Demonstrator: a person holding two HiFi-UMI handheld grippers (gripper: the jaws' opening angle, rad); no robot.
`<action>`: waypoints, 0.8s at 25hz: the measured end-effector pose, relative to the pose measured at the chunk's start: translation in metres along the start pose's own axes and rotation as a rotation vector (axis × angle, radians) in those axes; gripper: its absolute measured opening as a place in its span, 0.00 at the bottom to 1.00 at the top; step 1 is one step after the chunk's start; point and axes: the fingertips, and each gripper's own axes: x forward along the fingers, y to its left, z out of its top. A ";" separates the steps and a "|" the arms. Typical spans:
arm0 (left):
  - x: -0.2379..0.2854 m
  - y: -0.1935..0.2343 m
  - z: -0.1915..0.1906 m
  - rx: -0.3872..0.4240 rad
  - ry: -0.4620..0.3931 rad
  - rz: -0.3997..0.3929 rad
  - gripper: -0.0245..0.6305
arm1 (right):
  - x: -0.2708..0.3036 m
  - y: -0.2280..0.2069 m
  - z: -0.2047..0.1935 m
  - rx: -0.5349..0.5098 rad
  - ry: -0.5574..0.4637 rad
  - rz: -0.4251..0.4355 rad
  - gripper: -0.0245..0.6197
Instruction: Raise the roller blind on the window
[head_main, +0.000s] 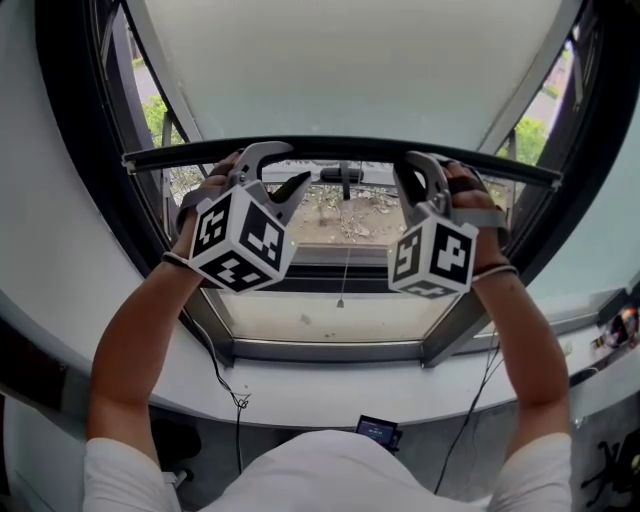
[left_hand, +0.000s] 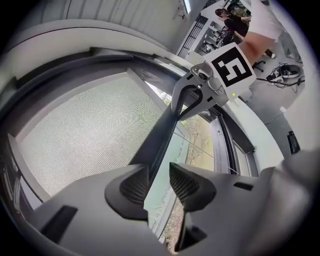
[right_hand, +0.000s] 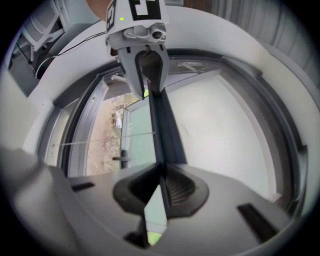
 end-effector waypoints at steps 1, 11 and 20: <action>0.000 0.001 0.001 0.001 -0.002 0.001 0.25 | 0.000 -0.001 0.000 -0.003 0.000 -0.003 0.10; -0.002 0.018 0.011 0.032 -0.013 0.027 0.25 | 0.001 -0.021 0.003 -0.013 -0.001 -0.026 0.10; -0.006 0.046 0.031 0.062 -0.033 0.071 0.25 | 0.000 -0.057 0.009 -0.017 -0.004 -0.074 0.10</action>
